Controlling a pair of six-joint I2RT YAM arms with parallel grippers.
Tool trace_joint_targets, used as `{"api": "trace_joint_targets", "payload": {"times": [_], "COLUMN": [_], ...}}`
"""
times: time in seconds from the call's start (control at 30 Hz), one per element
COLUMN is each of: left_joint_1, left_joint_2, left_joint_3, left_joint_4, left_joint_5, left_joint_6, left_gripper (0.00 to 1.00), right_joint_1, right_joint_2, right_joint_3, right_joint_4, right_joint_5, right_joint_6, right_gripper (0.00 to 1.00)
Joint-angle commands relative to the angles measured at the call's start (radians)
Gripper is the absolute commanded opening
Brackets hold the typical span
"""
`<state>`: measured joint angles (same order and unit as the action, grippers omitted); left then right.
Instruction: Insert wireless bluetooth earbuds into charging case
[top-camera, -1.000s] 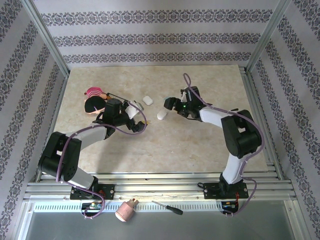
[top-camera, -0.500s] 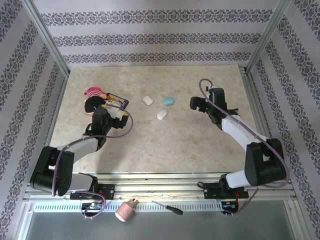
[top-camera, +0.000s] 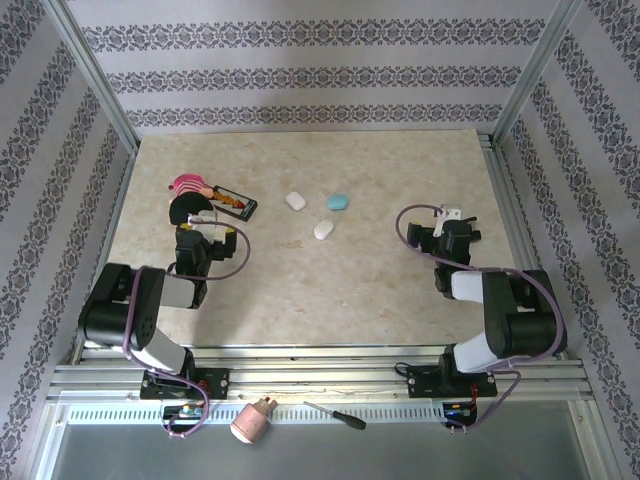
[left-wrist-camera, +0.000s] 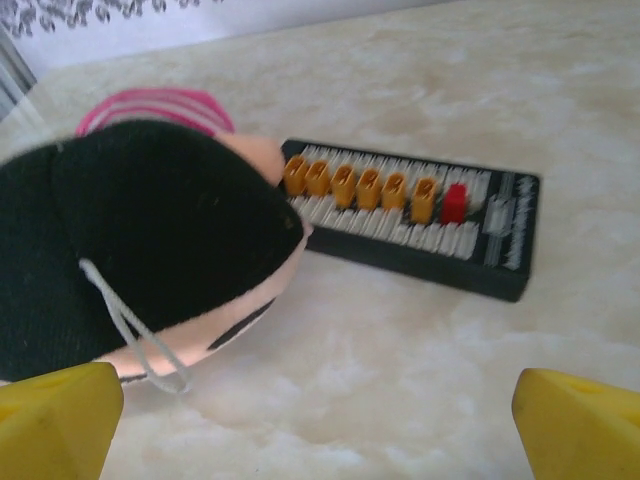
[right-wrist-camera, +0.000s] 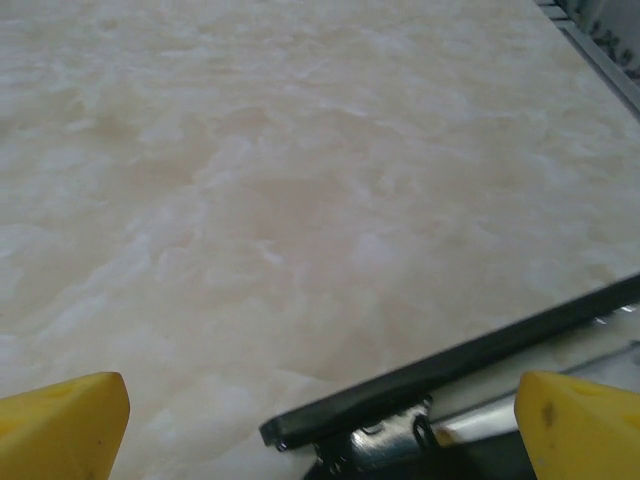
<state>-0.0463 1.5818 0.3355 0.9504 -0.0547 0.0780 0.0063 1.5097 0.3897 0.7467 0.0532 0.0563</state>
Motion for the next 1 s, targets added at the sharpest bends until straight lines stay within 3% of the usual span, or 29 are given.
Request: {"api": "trace_joint_targets", "payload": {"times": [0.0, 0.13, 0.97], "left_joint_1": [0.018, 0.032, 0.044], "left_joint_2": [-0.008, 0.003, 0.009], "left_joint_3": [0.013, 0.055, 0.050], "left_joint_4": [0.035, -0.025, -0.002], "left_joint_5": [0.036, 0.045, 0.058], "left_joint_6": [-0.052, -0.068, -0.072], "left_gripper": [0.99, 0.99, 0.99], "right_joint_1": [-0.006, -0.006, -0.006], "right_joint_2": [0.012, 0.022, 0.019], "right_joint_3": [-0.010, -0.015, -0.014], "right_joint_4": [0.180, 0.207, 0.197], "right_joint_5": [-0.068, -0.067, -0.065], "right_joint_6": [-0.017, -0.016, -0.019], "right_gripper": [0.98, 0.98, 0.99]}}
